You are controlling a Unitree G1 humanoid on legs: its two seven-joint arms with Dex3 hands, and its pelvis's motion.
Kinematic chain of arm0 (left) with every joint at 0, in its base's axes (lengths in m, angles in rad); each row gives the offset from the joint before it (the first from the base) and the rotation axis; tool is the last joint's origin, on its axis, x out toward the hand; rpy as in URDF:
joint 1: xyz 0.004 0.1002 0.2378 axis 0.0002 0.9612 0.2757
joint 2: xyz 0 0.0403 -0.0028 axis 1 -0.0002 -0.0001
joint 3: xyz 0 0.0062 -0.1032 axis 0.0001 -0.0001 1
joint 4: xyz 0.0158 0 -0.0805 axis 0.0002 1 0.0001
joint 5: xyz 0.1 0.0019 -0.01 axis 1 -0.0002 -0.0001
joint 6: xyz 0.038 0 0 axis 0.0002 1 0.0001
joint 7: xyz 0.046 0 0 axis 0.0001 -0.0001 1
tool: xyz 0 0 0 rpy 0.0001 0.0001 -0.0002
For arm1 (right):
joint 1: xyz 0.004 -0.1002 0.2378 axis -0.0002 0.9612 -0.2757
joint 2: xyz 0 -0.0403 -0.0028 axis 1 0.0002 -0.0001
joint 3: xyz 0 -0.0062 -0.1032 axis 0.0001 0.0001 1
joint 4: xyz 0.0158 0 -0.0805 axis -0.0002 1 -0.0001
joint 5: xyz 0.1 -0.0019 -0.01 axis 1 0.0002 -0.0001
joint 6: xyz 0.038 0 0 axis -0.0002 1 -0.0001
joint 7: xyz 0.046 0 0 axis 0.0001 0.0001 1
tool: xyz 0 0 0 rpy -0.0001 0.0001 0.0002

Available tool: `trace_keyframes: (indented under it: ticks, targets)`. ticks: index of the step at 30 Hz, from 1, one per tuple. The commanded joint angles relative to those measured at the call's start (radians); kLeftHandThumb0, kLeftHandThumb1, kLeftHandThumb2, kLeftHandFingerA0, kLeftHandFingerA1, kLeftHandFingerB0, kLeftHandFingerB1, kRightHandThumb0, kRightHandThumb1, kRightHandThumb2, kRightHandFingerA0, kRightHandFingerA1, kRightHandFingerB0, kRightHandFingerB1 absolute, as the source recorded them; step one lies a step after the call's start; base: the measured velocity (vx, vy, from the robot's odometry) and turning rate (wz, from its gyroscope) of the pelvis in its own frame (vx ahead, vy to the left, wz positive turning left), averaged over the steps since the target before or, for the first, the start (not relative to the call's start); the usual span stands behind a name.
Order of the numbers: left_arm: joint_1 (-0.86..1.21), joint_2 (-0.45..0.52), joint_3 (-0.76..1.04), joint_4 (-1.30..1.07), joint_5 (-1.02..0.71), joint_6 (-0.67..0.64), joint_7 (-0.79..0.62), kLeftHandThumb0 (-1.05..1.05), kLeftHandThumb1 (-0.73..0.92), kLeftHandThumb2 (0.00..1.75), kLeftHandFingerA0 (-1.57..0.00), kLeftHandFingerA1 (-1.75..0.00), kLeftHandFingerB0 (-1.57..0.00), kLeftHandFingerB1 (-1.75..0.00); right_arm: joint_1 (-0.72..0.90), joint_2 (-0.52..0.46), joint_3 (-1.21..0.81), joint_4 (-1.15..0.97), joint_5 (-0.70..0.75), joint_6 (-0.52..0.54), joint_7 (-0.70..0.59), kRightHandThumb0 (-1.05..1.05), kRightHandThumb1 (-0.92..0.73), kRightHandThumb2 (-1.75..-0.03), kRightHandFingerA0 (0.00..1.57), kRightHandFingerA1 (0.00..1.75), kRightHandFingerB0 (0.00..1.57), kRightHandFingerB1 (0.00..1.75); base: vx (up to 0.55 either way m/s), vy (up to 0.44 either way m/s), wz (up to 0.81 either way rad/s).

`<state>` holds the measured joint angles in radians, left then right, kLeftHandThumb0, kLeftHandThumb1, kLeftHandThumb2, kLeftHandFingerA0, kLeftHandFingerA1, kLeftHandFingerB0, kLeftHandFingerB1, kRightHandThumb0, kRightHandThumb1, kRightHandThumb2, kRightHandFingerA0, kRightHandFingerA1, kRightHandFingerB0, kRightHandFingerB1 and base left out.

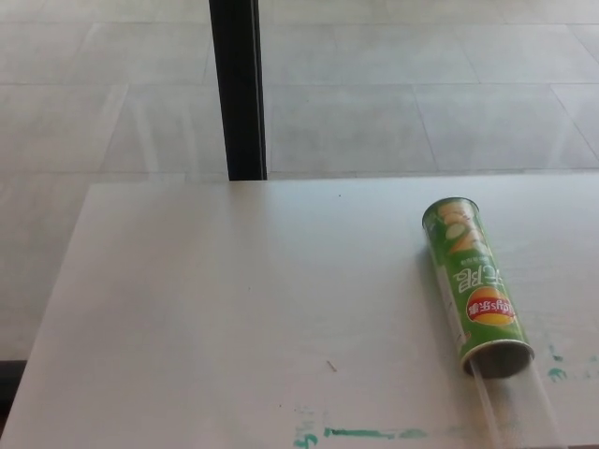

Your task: Use the right hand as a fist to push the chips tray inside its container kept in the middle of the desk

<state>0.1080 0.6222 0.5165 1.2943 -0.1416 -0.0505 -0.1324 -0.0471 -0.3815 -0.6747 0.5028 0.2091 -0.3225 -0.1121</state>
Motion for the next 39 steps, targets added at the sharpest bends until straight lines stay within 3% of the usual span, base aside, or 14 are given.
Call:
trace_keyframes:
  ticks: [1,3,4,9,14,15,18,19,24,25,26,31,35,39]
  targets:
    - [0.004,0.019,-0.001,0.003,-0.014,-0.015,-0.004,-0.71,0.90,0.67,-0.58,-0.80,-0.45,-0.51,0.136,0.093,0.110,-0.638,0.194,0.106,0.080,-0.61,-0.73,-0.62,0.69,0.55,0.53,0.41,0.00,0.000,0.00]
    - [0.002,0.019,0.003,0.004,-0.017,-0.009,0.005,-0.72,0.89,0.66,-0.62,-0.85,-0.49,-0.54,0.175,0.114,0.149,-0.769,0.177,0.155,0.047,-0.65,-0.73,-0.63,0.69,0.54,0.53,0.40,0.00,0.000,0.00]
    - [0.005,0.020,-0.007,0.003,-0.008,-0.015,0.001,-0.73,0.92,0.69,-0.58,-0.75,-0.47,-0.51,0.193,0.116,0.166,-0.798,0.180,0.145,0.064,-0.62,-0.74,-0.63,0.67,0.55,0.52,0.39,0.00,0.000,0.00]
    - [0.001,0.020,-0.007,0.002,-0.008,-0.011,-0.001,-0.73,0.91,0.67,-0.58,-0.75,-0.46,-0.51,0.275,0.127,0.258,-0.861,0.156,-0.013,0.190,-0.56,-0.73,-0.63,0.64,0.53,0.48,0.40,0.00,0.000,0.00]
    - [0.003,0.022,-0.009,0.003,-0.004,-0.017,-0.001,-0.72,0.92,0.67,-0.58,-0.76,-0.45,-0.51,0.370,0.099,0.320,-0.943,0.132,-0.029,0.263,-0.54,-0.75,-0.63,0.65,0.57,0.47,0.43,0.00,0.000,0.00]
    - [0.006,0.021,-0.014,0.003,0.001,-0.023,0.002,-0.72,0.92,0.69,-0.60,-0.76,-0.45,-0.51,0.391,0.084,0.331,-0.959,0.148,-0.029,0.291,-0.54,-0.59,-0.92,0.64,0.69,0.44,0.57,0.00,0.000,0.00]
    - [0.009,0.022,-0.016,0.003,0.003,-0.027,0.003,-0.72,0.92,0.69,-0.60,-0.76,-0.45,-0.51,0.411,0.067,0.348,-0.981,0.172,-0.022,0.318,-0.54,-0.59,-0.92,0.64,0.69,0.44,0.57,0.00,0.000,0.00]
    - [0.010,0.024,-0.024,-0.001,0.011,-0.026,0.009,-0.71,0.92,0.69,-0.63,-0.76,-0.49,-0.53,0.435,0.048,0.357,-0.997,0.182,-0.013,0.345,-0.53,-0.73,-0.61,0.76,0.61,0.55,0.46,0.00,0.000,0.00]
    - [0.000,0.020,0.003,0.002,-0.020,-0.010,-0.002,-0.73,0.90,0.66,-0.62,-0.81,-0.50,-0.54,0.530,-0.056,0.382,-1.051,0.173,0.026,0.450,-0.51,-0.71,-0.61,0.79,0.59,0.62,0.47,0.00,0.000,0.00]
    - [0.002,0.020,0.001,0.001,-0.017,-0.017,-0.002,-0.71,0.91,0.67,-0.58,-0.78,-0.41,-0.49,0.546,-0.073,0.386,-1.065,0.159,0.044,0.454,-0.50,-0.69,-0.61,0.79,0.58,0.64,0.46,0.00,0.000,0.00]
    - [0.005,0.020,-0.009,-0.003,-0.007,-0.024,0.001,-0.71,0.92,0.67,-0.60,-0.79,-0.44,-0.51,0.550,-0.095,0.417,-1.045,0.080,-0.004,0.474,-0.45,-0.68,-0.61,0.79,0.57,0.63,0.46,0.00,0.000,0.00]
    - [0.004,0.028,-0.013,-0.003,-0.003,-0.025,-0.007,-0.72,0.92,0.67,-0.58,-0.77,-0.44,-0.52,0.569,-0.097,0.467,-1.039,0.026,-0.034,0.463,-0.47,-0.67,-0.61,0.80,0.58,0.64,0.48,0.00,0.000,0.00]
    - [-0.009,0.027,0.008,0.002,-0.021,-0.009,0.001,-0.70,0.90,0.66,-0.62,-0.86,-0.45,-0.54,0.568,-0.105,0.510,-1.014,-0.048,-0.069,0.454,-0.49,-0.66,-0.60,0.84,0.59,0.66,0.47,0.00,0.000,0.00]
    - [-0.006,0.028,0.004,0.005,-0.016,-0.014,-0.006,-0.72,0.91,0.66,-0.58,-0.75,-0.45,-0.52,0.586,-0.158,0.523,-1.014,-0.160,-0.082,0.463,-0.54,-0.68,-0.60,0.86,0.63,0.66,0.49,0.00,0.000,0.00]
